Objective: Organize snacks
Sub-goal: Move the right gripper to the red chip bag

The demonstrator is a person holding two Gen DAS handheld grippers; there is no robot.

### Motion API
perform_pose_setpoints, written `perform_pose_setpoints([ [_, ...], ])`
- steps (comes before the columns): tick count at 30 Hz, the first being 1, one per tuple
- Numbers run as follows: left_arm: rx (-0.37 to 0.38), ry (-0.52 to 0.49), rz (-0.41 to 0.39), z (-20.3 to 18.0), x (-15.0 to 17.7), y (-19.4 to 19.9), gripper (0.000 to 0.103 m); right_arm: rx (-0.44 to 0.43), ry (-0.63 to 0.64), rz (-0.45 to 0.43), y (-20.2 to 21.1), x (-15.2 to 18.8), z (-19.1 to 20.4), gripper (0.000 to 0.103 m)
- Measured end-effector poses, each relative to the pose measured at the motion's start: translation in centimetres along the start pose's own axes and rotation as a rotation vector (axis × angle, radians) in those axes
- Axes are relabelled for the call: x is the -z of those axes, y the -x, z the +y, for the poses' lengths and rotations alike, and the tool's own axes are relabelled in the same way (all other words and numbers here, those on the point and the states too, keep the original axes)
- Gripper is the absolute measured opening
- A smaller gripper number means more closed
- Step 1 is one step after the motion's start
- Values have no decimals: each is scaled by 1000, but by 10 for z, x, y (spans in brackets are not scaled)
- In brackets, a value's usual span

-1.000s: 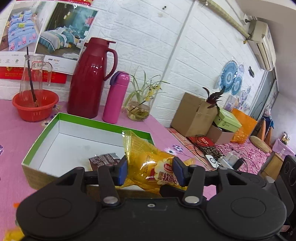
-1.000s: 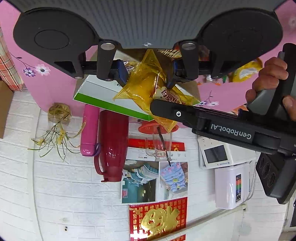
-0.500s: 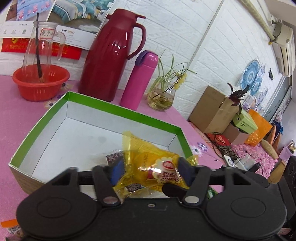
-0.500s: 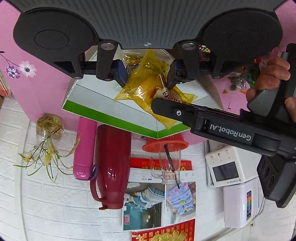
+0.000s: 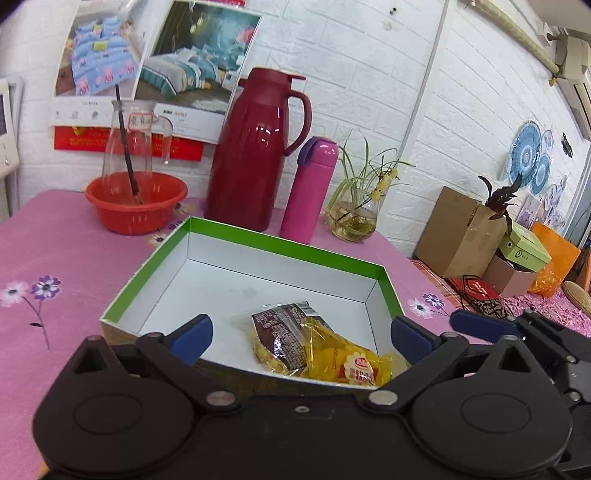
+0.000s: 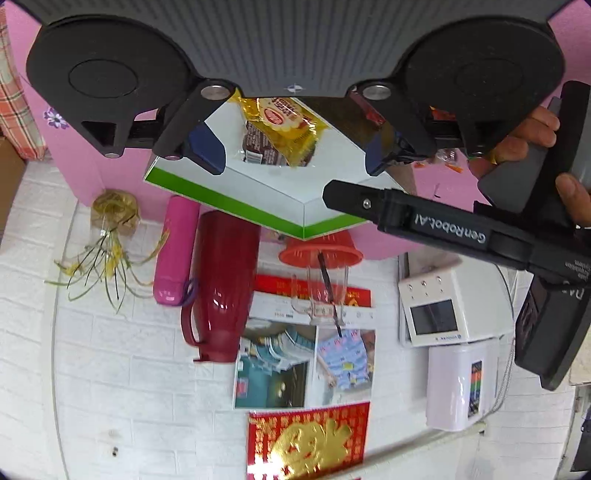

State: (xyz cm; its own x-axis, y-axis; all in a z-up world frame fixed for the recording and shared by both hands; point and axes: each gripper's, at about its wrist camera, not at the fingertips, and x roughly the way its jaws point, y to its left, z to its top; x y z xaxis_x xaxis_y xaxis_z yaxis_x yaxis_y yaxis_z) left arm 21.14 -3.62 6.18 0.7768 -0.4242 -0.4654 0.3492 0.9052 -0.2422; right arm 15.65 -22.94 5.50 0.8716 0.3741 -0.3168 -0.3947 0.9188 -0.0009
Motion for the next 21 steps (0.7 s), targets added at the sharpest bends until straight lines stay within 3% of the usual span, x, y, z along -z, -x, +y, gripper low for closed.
perform_pose_setpoints([
  [4,-32,-22,-22,-12,6,26,103,-2,25,-34,27,-2,16,103],
  [12,-17,-28,-33,-23,35,83,103,21,-9,-59,88,23,38,103],
  [21,24,-1,39,-24,90,102,103,77,-130,65,95,71,43,103],
])
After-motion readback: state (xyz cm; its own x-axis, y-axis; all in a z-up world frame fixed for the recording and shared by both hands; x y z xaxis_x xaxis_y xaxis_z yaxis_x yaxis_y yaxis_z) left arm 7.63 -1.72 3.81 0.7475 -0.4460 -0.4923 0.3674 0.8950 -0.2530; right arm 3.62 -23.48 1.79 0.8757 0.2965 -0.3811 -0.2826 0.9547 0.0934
